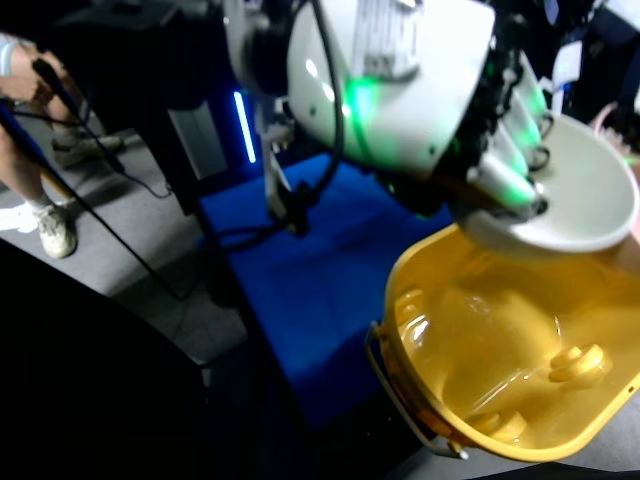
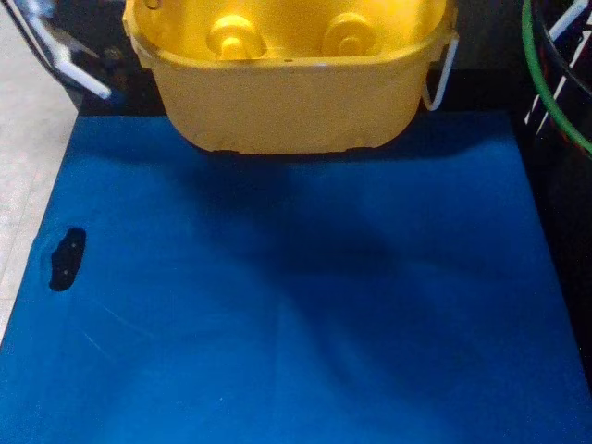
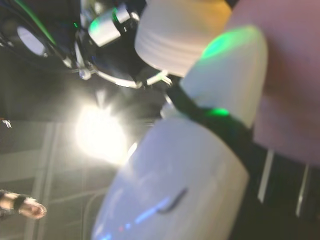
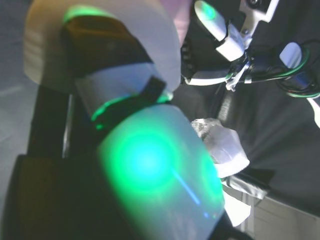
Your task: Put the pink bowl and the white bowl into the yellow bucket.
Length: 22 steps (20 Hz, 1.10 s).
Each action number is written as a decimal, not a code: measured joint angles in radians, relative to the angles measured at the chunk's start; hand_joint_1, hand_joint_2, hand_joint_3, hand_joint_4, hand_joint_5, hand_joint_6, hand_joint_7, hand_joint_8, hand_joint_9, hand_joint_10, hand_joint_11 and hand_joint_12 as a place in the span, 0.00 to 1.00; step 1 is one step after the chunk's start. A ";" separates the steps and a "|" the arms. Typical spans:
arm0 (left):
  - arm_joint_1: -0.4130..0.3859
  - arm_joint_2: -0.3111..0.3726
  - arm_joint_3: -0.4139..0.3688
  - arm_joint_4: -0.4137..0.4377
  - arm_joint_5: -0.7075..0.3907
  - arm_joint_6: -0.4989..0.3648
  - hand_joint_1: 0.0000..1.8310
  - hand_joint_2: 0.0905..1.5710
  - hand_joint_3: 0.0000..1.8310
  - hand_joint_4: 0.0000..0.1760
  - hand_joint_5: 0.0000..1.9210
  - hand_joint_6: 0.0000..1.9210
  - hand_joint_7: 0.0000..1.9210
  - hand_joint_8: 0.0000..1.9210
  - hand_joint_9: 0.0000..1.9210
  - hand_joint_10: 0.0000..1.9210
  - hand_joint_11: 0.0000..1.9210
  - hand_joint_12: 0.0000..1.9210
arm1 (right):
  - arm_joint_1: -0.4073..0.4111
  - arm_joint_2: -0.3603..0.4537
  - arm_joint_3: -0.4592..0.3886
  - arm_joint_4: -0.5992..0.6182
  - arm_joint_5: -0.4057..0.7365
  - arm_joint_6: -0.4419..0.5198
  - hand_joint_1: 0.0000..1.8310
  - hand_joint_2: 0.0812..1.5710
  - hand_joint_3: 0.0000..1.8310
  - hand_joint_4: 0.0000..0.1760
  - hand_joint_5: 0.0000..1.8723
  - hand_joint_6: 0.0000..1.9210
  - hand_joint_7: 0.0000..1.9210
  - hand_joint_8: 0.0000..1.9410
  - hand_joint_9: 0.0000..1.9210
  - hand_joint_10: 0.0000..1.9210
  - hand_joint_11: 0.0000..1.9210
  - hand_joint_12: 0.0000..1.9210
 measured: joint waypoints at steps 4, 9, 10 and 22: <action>0.004 -0.044 0.061 -0.002 -0.021 -0.022 0.74 0.74 0.00 0.00 0.39 0.61 0.43 0.63 0.46 0.73 0.39 0.76 | 0.000 -0.017 0.050 0.000 0.027 -0.001 0.81 0.75 0.00 0.00 0.40 0.70 0.39 0.59 0.41 0.64 0.32 0.89; 0.047 -0.104 0.144 -0.031 -0.066 -0.053 0.74 0.73 0.00 0.00 0.40 0.62 0.43 0.60 0.45 0.72 0.36 0.74 | -0.014 -0.111 0.124 0.000 0.061 -0.002 0.81 0.75 0.00 0.00 0.39 0.71 0.39 0.58 0.41 0.64 0.32 0.89; 0.056 -0.113 0.158 -0.033 -0.074 -0.060 0.74 0.73 0.00 0.00 0.41 0.63 0.43 0.60 0.45 0.72 0.35 0.73 | -0.023 -0.129 0.138 0.000 0.070 -0.002 0.81 0.75 0.00 0.00 0.39 0.70 0.38 0.58 0.41 0.65 0.33 0.89; 0.084 -0.143 0.198 -0.055 -0.079 -0.101 0.45 0.69 0.00 0.00 0.32 0.00 0.29 0.00 0.13 0.37 0.00 0.83 | -0.059 -0.138 0.146 0.000 0.081 -0.002 0.42 0.59 0.00 0.00 0.24 0.02 0.11 0.00 0.04 0.00 0.00 0.03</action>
